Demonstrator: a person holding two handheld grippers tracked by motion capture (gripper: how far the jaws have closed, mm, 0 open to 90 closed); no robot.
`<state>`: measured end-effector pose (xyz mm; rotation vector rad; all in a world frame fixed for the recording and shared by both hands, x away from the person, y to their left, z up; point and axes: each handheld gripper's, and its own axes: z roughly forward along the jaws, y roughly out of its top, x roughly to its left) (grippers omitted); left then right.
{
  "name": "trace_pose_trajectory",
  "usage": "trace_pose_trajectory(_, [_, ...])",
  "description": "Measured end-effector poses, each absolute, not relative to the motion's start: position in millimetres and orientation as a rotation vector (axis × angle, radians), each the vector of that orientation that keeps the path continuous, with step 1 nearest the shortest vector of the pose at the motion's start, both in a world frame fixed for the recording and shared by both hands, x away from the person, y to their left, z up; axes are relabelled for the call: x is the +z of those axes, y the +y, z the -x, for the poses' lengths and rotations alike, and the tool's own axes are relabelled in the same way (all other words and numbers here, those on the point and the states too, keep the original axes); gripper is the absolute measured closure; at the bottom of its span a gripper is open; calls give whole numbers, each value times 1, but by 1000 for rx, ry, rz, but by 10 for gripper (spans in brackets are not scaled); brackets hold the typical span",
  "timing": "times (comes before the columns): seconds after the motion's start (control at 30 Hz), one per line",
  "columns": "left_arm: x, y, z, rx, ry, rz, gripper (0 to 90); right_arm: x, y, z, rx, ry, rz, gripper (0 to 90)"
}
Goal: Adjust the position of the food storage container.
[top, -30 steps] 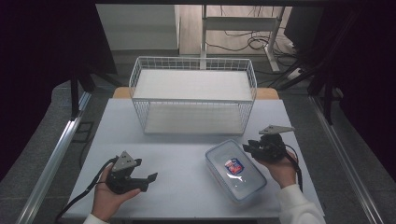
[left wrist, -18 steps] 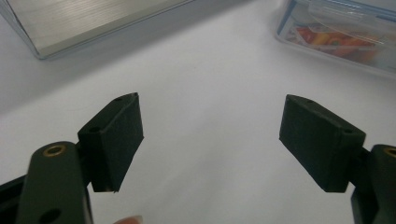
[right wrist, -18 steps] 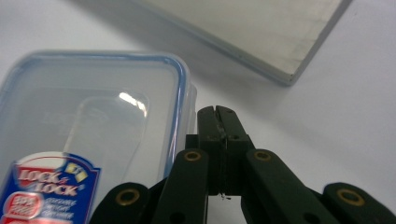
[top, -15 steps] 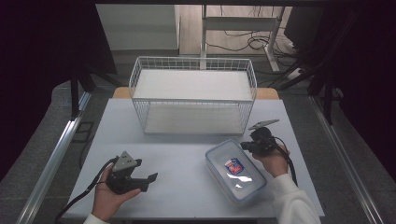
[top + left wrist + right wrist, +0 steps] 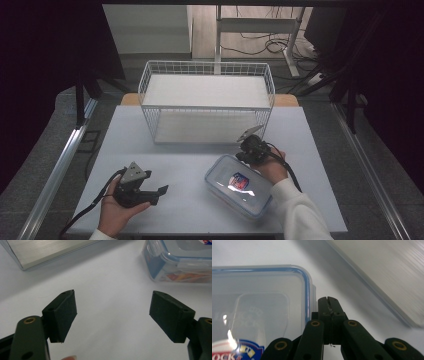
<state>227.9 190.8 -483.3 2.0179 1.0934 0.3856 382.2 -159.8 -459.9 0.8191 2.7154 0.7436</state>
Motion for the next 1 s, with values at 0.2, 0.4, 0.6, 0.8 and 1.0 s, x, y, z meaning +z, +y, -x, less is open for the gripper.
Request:
trace_pose_trajectory(0.2, [-485,190,-229,387,1092,-2032,213,-462,-130,-375,764,2771,-715,891])
trace_pose_trajectory(0.4, [-486,190,-229,385,1090,-2045,212,-464,-115,-367,775,2784,-635,891])
trace_pose_trajectory(0.6, [-486,190,-228,392,1089,-2057,211,-440,-132,-355,847,2739,-630,891])
trace_pose_trajectory(0.8, [-486,191,-228,396,1092,-2053,211,-418,-166,-308,989,2762,-645,891])
trace_pose_trajectory(1.0, [-487,189,-229,383,1091,-2058,212,-423,-179,-255,989,2852,-571,891])
